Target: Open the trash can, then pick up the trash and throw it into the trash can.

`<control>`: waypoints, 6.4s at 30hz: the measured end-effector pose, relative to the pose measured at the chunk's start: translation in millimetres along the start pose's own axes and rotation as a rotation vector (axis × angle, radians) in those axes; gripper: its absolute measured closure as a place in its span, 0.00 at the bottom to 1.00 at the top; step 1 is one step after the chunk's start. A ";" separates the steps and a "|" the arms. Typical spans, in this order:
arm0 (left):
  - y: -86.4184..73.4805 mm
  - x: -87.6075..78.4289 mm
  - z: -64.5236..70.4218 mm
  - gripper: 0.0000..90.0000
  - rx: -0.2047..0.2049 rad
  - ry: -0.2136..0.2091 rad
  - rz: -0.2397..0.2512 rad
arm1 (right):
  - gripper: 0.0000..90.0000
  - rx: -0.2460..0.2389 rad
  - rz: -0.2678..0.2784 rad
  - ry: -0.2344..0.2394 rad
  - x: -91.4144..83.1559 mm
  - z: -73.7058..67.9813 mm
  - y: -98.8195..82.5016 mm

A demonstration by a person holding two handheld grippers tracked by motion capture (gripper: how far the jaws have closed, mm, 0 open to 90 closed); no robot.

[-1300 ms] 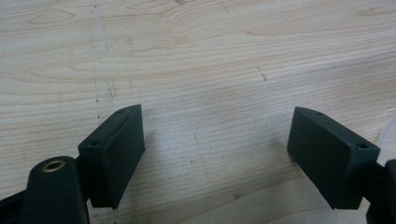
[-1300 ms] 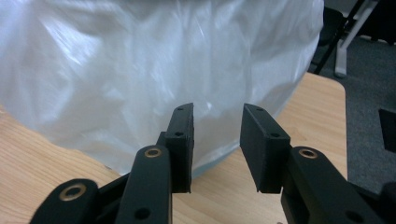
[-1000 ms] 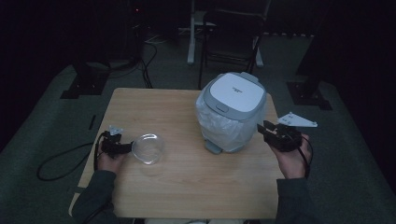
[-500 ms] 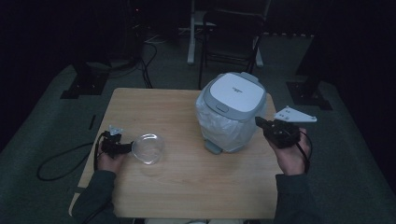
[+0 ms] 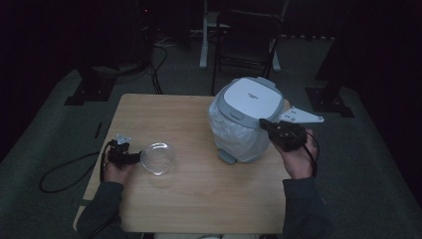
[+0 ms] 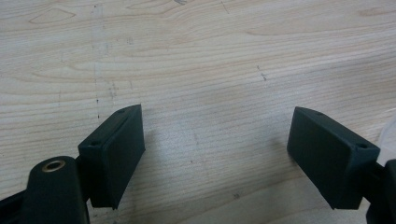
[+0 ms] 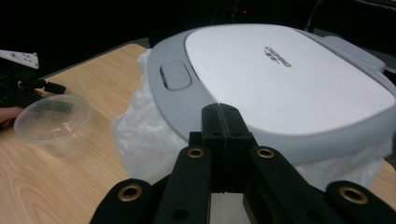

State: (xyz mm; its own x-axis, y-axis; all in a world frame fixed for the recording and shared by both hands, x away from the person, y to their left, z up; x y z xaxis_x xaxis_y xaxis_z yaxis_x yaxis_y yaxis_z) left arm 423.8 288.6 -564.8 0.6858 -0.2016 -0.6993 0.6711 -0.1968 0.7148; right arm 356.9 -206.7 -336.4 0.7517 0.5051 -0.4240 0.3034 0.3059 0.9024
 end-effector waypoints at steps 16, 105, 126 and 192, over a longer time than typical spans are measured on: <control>0.0 -0.1 -0.1 0.22 0.000 0.000 -0.001 | 1.00 -0.029 0.004 0.036 31.3 -12.9 16.7; -4.5 -13.3 -4.5 0.52 -0.059 -0.080 0.000 | 0.57 0.091 -0.214 -0.130 57.7 16.6 -202.4; 15.5 -55.9 17.5 0.59 0.017 -0.138 0.107 | 0.54 0.054 -0.305 -0.185 68.0 27.0 -223.6; 31.9 -63.2 60.7 0.60 0.105 -0.395 0.171 | 0.51 0.120 -0.279 -0.183 65.8 33.4 -228.4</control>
State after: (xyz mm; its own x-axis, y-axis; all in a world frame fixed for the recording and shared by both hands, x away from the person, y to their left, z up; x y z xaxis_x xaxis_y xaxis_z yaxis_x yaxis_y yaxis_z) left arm 384.7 236.8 -497.8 0.6104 -0.5872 -0.5316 0.5111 -0.2208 0.8307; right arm 356.6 -270.3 -567.8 0.7196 0.2592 -0.6441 0.5703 0.3086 0.7613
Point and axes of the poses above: each handheld gripper's, and its own axes: x roughly forward along the jaws, y roughly out of its top, z roughly to its right, the point moved 3 cm from there along x, roughly forward along the jaws, and after that the axes turned 1 degree about -x, right-handed, at the moved point
